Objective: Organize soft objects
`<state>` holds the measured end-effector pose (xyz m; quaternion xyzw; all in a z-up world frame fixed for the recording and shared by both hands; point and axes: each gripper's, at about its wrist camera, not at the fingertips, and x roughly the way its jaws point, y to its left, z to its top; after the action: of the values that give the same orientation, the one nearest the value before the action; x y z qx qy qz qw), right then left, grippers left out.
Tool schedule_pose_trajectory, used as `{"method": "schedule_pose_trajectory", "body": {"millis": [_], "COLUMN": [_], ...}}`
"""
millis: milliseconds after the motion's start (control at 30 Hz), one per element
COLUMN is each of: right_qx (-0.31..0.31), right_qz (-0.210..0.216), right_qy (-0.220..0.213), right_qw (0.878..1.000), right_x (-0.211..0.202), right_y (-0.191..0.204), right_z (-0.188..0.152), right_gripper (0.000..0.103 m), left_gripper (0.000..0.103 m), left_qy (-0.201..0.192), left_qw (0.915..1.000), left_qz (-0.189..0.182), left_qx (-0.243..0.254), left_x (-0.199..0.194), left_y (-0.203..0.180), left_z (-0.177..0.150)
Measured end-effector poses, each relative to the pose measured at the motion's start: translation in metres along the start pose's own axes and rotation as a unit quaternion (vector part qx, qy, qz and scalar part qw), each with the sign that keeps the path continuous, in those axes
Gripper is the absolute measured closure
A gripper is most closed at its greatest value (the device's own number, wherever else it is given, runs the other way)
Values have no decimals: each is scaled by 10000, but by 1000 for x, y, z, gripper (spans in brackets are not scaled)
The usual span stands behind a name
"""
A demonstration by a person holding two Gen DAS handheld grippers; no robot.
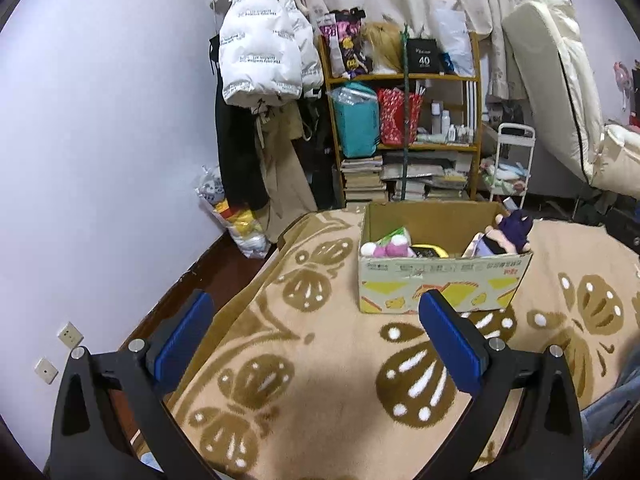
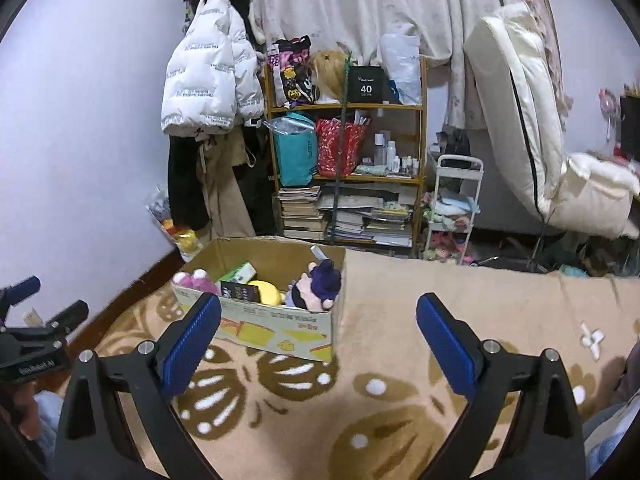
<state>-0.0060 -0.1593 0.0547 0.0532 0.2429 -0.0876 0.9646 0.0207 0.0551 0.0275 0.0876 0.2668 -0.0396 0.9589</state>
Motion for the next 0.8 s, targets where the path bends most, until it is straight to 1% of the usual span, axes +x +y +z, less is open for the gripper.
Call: {"method": "schedule_pose_trajectory", "body": {"millis": [233,433,600,800], "right_qx": [-156,-131,-145,-145], "right_qz": [-83,-114,-129,-134], "right_qy": [-33,14,29,142], "right_qw": [9998,9998,9998,9997], "right_x": [4,6,7,15], "right_y": [5,4,4,2], "right_z": [-3,-3,-3,-8], "right_gripper": [0,0,0,0], "left_gripper": [2,2,1,1], "left_qy": [-108,-78,4,2], "left_qw": [9999,9998,9998,9997], "left_qz": [-83,12,-158,-164], "left_qx": [42,164,152,181], "left_x": [-2,-1,0,0], "left_y": [-5,-11,-13,-15], "left_z": [1,0,0,0]}}
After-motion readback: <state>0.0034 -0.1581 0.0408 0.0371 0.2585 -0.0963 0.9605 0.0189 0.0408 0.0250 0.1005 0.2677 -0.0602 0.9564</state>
